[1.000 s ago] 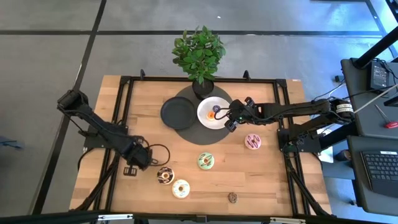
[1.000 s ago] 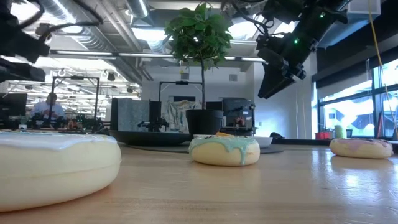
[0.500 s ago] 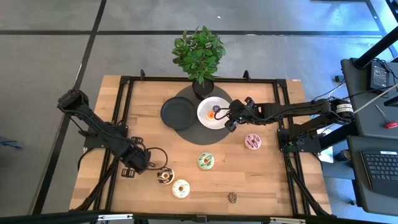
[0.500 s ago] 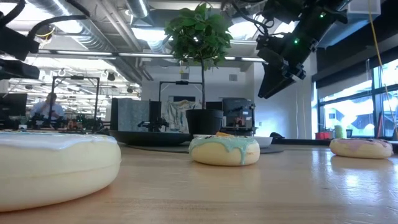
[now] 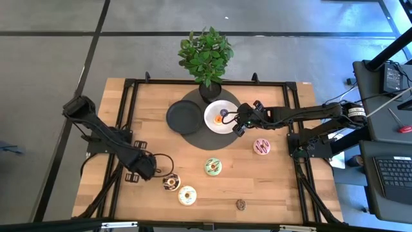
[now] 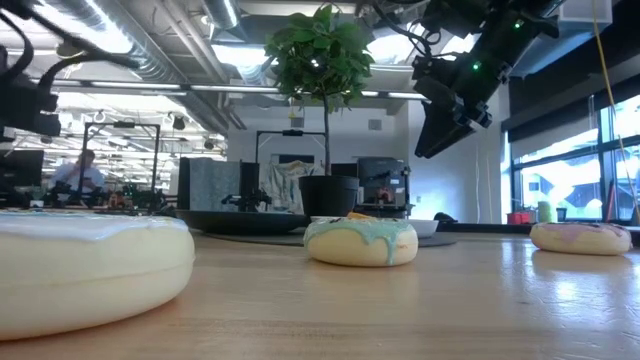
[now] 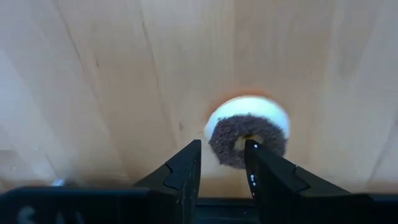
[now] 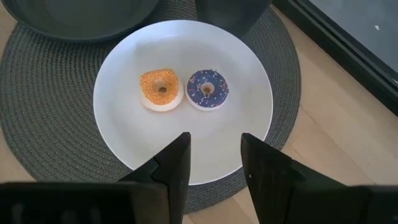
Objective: Pick & Place donuts
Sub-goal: Put the small black donut on the white plate
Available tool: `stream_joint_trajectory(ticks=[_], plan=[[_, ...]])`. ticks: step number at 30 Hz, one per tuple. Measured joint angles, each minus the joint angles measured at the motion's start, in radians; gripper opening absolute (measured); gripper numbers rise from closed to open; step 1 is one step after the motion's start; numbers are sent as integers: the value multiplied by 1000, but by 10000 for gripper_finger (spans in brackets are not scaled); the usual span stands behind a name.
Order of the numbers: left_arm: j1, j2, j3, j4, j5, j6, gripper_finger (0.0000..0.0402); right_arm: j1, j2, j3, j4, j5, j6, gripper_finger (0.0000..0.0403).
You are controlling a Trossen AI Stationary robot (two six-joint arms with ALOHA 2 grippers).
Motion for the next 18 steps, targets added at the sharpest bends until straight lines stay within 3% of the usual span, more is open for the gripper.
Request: stream_joint_trajectory(ticks=[10,18], plan=[[0,82,0,30,7,-6,111,0,0,0,0,0,0,142],[0,109,0,49,10,-6,74,0,0,0,0,0,-1,142]])
